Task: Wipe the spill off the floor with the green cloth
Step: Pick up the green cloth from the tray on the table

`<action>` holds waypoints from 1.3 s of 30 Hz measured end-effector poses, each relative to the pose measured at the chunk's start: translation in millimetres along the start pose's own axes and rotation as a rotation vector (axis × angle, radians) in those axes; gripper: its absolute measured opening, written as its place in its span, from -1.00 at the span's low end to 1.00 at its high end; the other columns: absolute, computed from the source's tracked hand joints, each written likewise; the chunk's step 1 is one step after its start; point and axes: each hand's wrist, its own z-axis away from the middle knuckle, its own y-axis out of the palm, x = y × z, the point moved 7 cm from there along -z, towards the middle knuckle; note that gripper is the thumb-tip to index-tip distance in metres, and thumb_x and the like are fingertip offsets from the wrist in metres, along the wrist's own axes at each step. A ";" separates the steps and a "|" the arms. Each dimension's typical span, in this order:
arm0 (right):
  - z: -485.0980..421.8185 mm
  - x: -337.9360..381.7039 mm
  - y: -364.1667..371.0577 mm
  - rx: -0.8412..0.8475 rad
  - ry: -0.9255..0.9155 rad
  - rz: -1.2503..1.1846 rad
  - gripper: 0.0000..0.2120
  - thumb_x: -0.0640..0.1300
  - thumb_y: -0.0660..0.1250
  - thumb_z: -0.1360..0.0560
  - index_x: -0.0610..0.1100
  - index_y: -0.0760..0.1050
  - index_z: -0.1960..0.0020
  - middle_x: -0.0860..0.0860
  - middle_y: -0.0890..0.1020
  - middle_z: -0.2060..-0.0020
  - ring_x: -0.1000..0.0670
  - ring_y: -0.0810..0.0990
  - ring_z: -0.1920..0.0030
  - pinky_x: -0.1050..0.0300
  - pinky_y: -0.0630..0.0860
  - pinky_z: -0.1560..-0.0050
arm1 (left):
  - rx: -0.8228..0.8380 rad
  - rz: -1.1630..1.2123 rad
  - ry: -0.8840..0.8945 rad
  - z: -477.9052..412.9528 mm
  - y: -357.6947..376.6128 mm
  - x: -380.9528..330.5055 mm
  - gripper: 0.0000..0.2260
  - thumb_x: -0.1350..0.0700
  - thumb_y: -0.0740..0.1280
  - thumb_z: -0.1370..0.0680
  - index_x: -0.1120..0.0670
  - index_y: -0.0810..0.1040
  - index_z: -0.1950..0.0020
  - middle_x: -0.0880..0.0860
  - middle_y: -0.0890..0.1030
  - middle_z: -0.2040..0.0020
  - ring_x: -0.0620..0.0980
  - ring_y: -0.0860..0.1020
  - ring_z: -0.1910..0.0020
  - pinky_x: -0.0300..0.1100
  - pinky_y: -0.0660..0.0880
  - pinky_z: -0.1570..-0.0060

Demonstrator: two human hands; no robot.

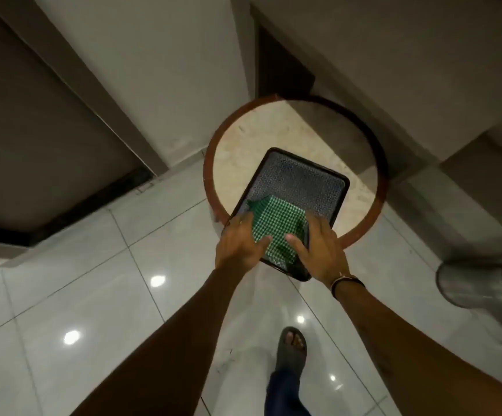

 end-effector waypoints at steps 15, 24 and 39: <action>-71.5 -49.7 59.7 -0.255 0.190 -0.123 -0.61 -0.22 0.44 -0.63 -0.15 0.50 -0.44 -0.19 0.70 -0.26 -0.28 0.68 -0.25 -0.14 0.62 -0.24 | -0.182 0.096 -0.190 -92.7 70.2 58.7 -0.75 0.21 0.39 -0.62 0.14 0.66 -0.29 0.14 0.74 -0.21 0.18 0.71 -0.17 0.08 0.68 -0.19; 57.4 55.6 1.9 -0.348 0.120 -0.306 -0.64 -0.28 0.51 -0.60 -0.19 0.62 -0.39 -0.12 0.73 -0.31 -0.10 0.68 -0.30 0.04 0.58 -0.42 | -0.134 0.758 -0.252 36.2 -30.9 83.0 -0.76 0.32 0.49 -0.57 0.18 0.68 -0.23 0.05 0.77 -0.03 0.09 0.75 -0.05 -0.22 0.72 0.02; 398.0 234.0 105.0 -0.414 0.247 -0.523 -0.45 -0.23 0.55 -0.57 -0.18 0.53 -0.53 0.00 0.63 0.01 -0.07 0.65 -0.06 0.06 0.63 -0.18 | 0.117 0.931 -0.262 367.1 -171.0 232.3 -0.82 0.32 0.49 -0.58 0.11 0.70 -0.13 0.08 0.80 -0.09 0.04 0.76 -0.04 -0.18 0.69 0.03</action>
